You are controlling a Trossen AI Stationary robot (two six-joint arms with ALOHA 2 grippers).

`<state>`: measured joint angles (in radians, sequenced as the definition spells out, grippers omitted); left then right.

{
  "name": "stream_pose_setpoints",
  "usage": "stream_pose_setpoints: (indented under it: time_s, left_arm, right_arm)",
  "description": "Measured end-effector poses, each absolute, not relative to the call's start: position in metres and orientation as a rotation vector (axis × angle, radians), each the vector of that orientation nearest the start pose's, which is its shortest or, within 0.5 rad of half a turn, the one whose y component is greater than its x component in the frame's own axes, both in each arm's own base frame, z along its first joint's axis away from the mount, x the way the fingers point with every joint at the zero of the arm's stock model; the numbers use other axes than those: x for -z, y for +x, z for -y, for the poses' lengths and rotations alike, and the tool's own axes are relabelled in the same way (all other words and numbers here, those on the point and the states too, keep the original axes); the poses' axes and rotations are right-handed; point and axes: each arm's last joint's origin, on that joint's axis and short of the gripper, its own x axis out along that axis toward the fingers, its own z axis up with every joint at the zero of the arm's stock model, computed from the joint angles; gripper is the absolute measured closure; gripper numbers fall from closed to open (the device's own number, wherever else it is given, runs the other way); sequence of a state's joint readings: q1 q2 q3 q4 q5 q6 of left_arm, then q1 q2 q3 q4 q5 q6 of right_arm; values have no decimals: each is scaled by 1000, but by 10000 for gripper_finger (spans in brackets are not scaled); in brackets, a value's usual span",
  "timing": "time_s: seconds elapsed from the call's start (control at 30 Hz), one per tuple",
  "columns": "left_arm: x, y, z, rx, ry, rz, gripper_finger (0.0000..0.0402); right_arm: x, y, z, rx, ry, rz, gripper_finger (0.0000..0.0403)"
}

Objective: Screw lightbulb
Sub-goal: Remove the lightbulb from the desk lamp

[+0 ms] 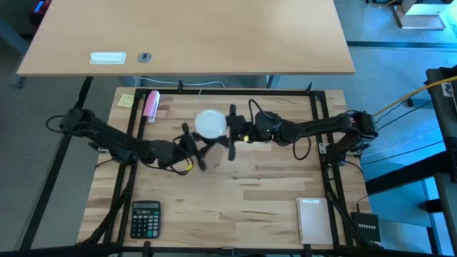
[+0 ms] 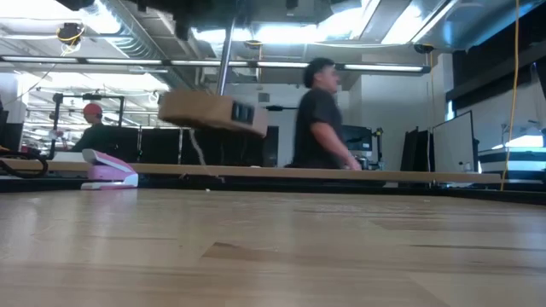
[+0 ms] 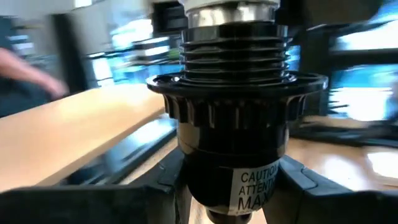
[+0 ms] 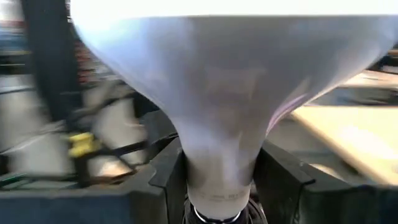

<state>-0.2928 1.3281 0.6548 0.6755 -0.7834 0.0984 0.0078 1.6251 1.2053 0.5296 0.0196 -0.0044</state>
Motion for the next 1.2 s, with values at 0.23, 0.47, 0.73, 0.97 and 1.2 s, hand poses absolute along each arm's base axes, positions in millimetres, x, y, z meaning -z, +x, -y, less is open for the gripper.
stream_pose_setpoints:
  time_s: [0.23,0.47,0.73,0.97,1.2]
  left_arm:
    - [-263,269,75,-12,35,64,276]
    - [-266,272,71,236,-26,74,276]
    - [-256,274,63,54,-5,-27,276]
    - [-252,273,57,-175,65,-74,276]
    - [-255,283,22,-414,150,29,276]
  right_arm:
    - [-342,370,-16,-511,-48,158,252]
    - [-339,370,-21,-716,-66,166,252]
    - [-350,364,-20,-652,-75,223,252]
    - [-368,339,-15,-484,-56,95,252]
    - [-370,308,-5,-123,-139,-152,252]
